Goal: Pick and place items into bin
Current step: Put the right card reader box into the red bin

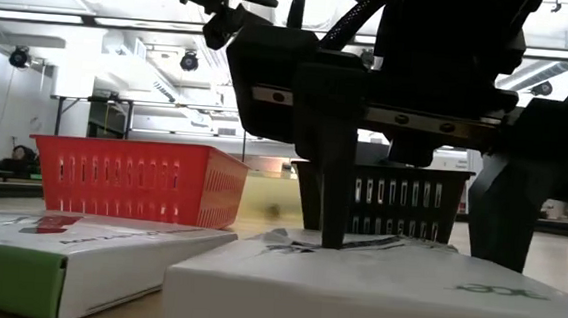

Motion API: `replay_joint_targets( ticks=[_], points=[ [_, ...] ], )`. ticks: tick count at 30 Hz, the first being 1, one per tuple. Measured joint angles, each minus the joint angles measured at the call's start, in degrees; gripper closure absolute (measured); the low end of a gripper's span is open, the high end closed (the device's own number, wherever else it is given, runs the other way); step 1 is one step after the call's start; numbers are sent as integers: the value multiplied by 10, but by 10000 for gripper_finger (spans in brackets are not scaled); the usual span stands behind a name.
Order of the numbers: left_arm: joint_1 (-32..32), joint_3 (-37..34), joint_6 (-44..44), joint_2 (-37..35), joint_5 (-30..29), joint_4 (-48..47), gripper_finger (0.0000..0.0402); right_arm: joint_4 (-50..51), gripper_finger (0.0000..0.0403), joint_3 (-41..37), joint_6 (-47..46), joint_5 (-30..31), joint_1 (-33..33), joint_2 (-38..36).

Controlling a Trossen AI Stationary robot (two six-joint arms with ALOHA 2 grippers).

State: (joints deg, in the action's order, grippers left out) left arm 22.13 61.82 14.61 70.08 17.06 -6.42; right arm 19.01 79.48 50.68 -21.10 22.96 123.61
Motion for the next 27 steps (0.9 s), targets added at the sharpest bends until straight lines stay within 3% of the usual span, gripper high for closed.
replay_joint_targets(
  ticks=[27],
  points=[
    [0, 0, 0, 0, 0, 0, 219, 43, 199, 23, -34, 27, -1, -25]
  ],
)
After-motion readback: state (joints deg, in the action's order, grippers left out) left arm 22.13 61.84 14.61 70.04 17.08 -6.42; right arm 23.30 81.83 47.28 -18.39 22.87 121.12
